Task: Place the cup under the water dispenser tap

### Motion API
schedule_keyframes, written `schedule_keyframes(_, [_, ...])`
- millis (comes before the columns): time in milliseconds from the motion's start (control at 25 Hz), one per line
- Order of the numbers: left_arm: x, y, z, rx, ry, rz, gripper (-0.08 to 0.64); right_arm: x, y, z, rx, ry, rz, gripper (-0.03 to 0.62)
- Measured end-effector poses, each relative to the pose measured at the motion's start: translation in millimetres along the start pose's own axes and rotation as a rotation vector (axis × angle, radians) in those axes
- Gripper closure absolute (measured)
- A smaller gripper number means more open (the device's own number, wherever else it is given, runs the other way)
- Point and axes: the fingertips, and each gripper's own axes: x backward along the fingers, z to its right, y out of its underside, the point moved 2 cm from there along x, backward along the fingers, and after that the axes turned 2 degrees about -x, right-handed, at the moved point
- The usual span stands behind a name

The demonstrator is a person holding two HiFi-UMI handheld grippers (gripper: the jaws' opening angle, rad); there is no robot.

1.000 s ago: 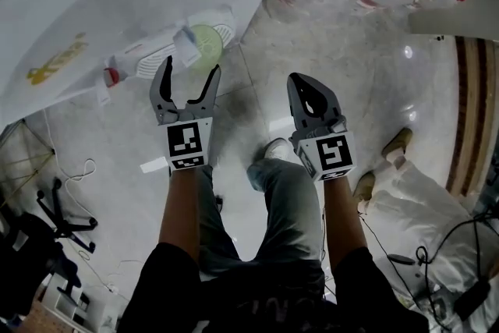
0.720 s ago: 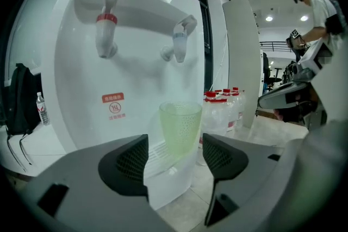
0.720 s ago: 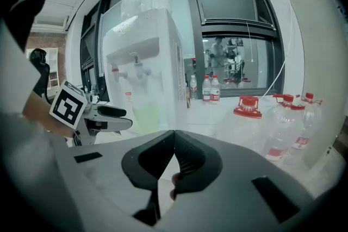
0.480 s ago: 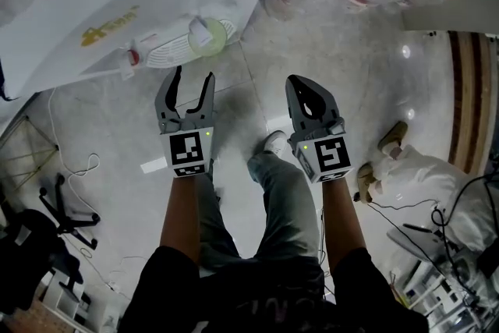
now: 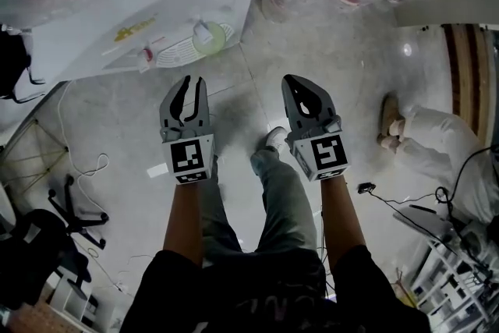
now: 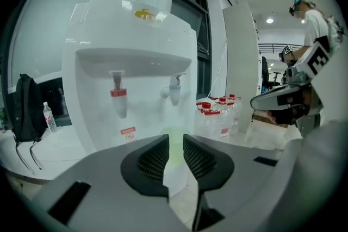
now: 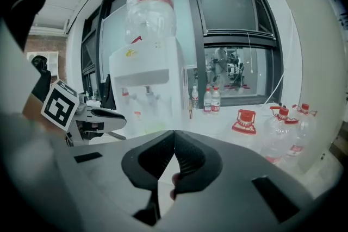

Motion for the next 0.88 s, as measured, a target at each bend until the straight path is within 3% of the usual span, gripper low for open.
schedule_keyframes(320, [28, -39, 0, 0.028, -0.01, 0.001, 0.535, 28, -38, -3, 0.0, 0.026, 0.005, 0.578])
schedule_keyframes(720, [59, -88, -5, 0.017, 0.004, 0.007, 0.541, 48, -90, -20, 0.002, 0.032, 0.051, 0.578])
schedule_keyframes(880, [74, -108, -8, 0.017, 0.005, 0.013, 0.543, 55, -109, -27, 0.074, 0.022, 0.074, 0.578])
